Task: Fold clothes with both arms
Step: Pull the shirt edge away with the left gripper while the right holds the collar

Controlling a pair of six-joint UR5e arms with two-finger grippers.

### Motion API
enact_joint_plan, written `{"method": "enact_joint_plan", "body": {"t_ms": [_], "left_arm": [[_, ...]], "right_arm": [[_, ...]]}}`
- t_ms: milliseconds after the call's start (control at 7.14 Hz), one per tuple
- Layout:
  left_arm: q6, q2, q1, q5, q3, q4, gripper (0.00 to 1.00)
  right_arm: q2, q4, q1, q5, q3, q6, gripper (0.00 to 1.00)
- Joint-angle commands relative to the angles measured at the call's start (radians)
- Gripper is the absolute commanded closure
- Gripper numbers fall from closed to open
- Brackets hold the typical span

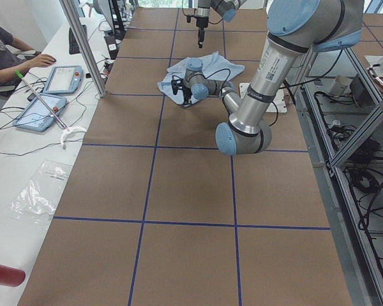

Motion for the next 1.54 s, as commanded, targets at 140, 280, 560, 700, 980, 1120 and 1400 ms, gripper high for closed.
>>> {"method": "enact_joint_plan", "body": {"t_ms": [140,280,560,700,980,1120,1400], "left_arm": [[0.187,-0.074,-0.177,0.006,0.152,-0.018,1.0],[0.221,-0.199,-0.207,0.053,0.32,-0.056,1.0],[0.228,-0.31,-0.212,0.151,0.609,-0.368,1.0],[0.237,-0.332,-0.212,0.187,0.669,-0.415,1.0],[0.254,-0.373,-0.209,0.221,0.746,-0.46,1.0],[0.254,-0.372,-0.209,0.221,0.748,-0.473,1.0],[0.269,-0.371,-0.212,0.219,0.716,-0.476,0.0]], "right_arm": [[0.001,0.005,0.006,-0.003,0.002,0.005,0.0],[0.003,0.005,0.008,-0.008,0.004,0.011,0.0],[-0.01,0.006,0.012,-0.024,0.02,0.015,0.0],[-0.013,0.006,0.014,-0.026,0.024,0.015,0.0],[-0.011,0.006,0.014,-0.025,0.022,0.015,0.0],[-0.008,0.006,0.012,-0.026,0.022,0.015,0.0],[0.0,0.002,0.006,-0.081,0.014,0.014,0.0]]}}
